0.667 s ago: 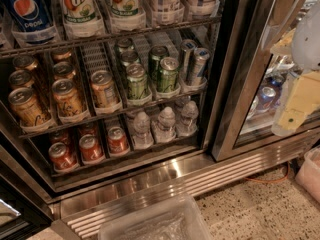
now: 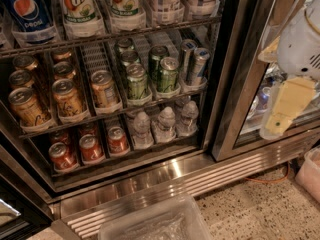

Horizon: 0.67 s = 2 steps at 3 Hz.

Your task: Pick coke can from bottom shelf of fridge

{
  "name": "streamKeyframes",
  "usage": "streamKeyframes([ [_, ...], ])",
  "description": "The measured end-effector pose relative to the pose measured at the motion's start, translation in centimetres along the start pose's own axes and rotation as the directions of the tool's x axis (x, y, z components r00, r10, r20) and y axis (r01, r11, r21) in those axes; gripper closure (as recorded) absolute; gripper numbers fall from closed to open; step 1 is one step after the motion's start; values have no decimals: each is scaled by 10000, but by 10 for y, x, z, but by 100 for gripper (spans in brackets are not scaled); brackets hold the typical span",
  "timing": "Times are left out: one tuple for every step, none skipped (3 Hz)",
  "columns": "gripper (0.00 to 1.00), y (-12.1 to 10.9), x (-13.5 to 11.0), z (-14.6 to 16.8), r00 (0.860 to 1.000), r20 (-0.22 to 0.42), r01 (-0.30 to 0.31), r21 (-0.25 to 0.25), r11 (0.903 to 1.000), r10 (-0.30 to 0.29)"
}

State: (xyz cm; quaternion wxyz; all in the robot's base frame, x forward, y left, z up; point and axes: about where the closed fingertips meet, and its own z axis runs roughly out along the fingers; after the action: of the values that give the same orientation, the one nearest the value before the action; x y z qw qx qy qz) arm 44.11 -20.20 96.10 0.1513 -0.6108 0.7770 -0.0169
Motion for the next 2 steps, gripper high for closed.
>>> streamKeyframes([
  [0, 16, -10, 47, 9966, 524, -598, -643, 9961, 632],
  [0, 36, -18, 98, 9804, 1524, -1086, -1097, 9880, 1247],
])
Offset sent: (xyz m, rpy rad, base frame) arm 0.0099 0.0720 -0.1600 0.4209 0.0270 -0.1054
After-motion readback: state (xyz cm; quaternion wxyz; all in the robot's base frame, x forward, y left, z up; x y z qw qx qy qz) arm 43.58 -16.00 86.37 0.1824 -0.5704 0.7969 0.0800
